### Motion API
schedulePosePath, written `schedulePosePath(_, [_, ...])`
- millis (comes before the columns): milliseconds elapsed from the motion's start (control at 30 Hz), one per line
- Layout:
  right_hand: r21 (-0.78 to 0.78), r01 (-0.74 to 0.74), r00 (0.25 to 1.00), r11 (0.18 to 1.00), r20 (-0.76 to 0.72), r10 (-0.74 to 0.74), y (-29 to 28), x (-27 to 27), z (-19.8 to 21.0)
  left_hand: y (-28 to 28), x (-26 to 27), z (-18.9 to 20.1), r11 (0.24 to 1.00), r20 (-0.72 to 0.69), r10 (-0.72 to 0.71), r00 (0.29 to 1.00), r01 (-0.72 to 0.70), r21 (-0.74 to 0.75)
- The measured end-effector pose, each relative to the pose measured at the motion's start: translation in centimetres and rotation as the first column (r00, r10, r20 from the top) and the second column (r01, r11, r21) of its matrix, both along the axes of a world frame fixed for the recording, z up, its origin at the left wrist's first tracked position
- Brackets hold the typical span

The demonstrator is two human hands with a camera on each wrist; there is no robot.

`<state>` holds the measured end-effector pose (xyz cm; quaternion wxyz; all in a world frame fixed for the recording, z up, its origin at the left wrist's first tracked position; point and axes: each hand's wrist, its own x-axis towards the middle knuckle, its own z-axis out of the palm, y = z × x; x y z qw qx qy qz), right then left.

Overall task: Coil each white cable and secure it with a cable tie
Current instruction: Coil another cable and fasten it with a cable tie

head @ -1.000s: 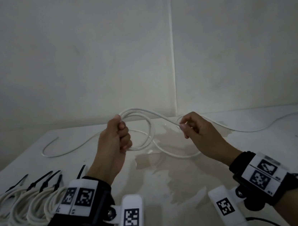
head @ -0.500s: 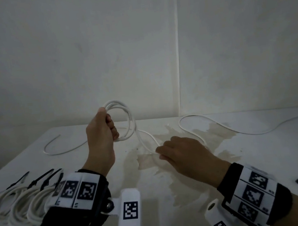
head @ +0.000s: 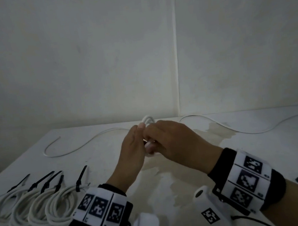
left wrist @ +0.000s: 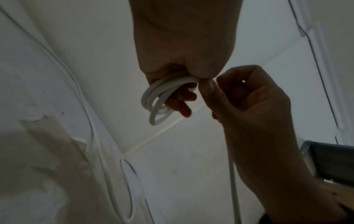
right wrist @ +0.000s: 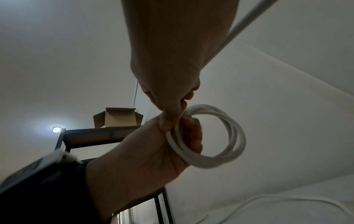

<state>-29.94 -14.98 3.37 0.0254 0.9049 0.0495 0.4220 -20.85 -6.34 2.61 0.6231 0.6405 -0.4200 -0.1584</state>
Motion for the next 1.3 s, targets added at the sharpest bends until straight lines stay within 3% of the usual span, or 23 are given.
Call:
schedulePosePath(100, [0.159,-0.043,0.997,0.986,-0.053,0.052,-0.5,-0.2,0.6,0.2,-0.5,0.1,0.996,0.034,-0.056,0.998,0.054,0.065])
schedulePosePath(200, [0.265,-0.062,0.996,0.962,-0.052,0.079,-1.8,-0.8,1.5,0.4,-0.4,0.8,0.995,-0.126,-0.059,0.99,0.068,0.069])
schedulePosePath(333, [0.35,0.012,1.0,0.936,-0.002,-0.012,-3.5,-1.6,2.8,0.7,0.1,1.7,0.984,-0.273,-0.14,0.952,0.166,0.072])
schedulePosePath(567, [0.551,0.152,0.968,0.82,-0.253,-0.009,-3.5,-1.6,3.3,1.0,-1.2,1.5,0.945,-0.378,-0.277,0.884,0.323,0.062])
schedulePosePath(767, [0.727,0.135,0.983,0.673,-0.183,0.001,-3.5,-2.7,2.6,1.1,-1.2,2.3,0.95,-0.408,-0.261,0.875,0.308,0.053])
schedulePosePath(867, [0.73,0.112,0.99,0.675,-0.143,-0.01,-3.2,-3.0,2.7,0.9,-1.1,2.2,0.954,-0.482,-0.252,0.839,0.3,0.024])
schedulePosePath(1000, [0.748,0.068,0.996,0.661,-0.09,-0.001,-2.5,-3.5,2.4,0.6,-1.5,2.4,0.966,-0.468,-0.232,0.853,0.258,-0.008])
schedulePosePath(1133, [0.788,0.081,0.985,0.61,-0.157,0.071,-1.8,-3.9,1.7,0.5,-1.6,2.4,0.968,-0.478,-0.235,0.847,0.249,-0.035])
schedulePosePath(1300, [0.864,0.128,0.963,0.487,-0.225,0.146,-1.8,-4.1,1.7,0.6,-1.6,2.1,0.964,-0.511,-0.254,0.821,0.261,-0.059])
